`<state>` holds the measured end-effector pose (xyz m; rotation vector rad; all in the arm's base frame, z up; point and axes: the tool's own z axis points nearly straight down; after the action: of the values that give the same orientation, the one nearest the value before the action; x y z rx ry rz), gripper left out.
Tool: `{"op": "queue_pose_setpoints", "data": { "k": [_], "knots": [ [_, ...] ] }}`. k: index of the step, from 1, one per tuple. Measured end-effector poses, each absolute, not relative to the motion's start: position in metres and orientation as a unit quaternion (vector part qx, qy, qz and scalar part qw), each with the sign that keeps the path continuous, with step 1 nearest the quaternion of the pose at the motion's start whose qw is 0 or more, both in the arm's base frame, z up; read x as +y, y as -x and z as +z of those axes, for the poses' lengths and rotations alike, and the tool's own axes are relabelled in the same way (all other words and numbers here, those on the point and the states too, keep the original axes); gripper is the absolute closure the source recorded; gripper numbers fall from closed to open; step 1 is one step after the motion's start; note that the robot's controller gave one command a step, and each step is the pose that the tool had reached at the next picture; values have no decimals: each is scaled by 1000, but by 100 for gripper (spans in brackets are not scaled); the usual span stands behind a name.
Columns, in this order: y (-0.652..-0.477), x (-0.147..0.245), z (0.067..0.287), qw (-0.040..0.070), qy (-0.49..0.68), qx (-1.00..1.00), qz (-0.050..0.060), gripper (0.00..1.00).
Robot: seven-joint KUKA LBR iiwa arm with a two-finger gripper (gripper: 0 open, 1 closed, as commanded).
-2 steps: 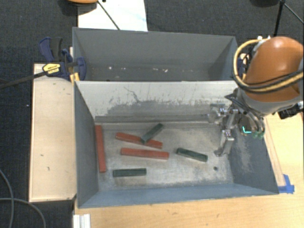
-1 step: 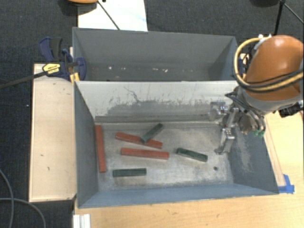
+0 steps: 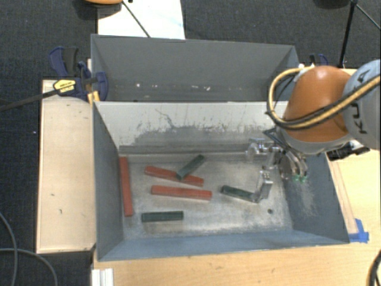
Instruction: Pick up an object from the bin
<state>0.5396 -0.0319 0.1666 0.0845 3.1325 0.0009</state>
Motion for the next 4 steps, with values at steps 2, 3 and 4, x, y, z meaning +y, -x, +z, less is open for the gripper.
{"op": "queue_pose_setpoints", "data": {
  "k": [2, 3, 4],
  "knots": [
    [-531, -3, 120, 0, -110, 994, 0, 0],
    [-528, -17, 69, 0, -42, 999, 0, 0],
    [-522, -18, 71, -1, -135, 991, 1, 100]
  ]
}}
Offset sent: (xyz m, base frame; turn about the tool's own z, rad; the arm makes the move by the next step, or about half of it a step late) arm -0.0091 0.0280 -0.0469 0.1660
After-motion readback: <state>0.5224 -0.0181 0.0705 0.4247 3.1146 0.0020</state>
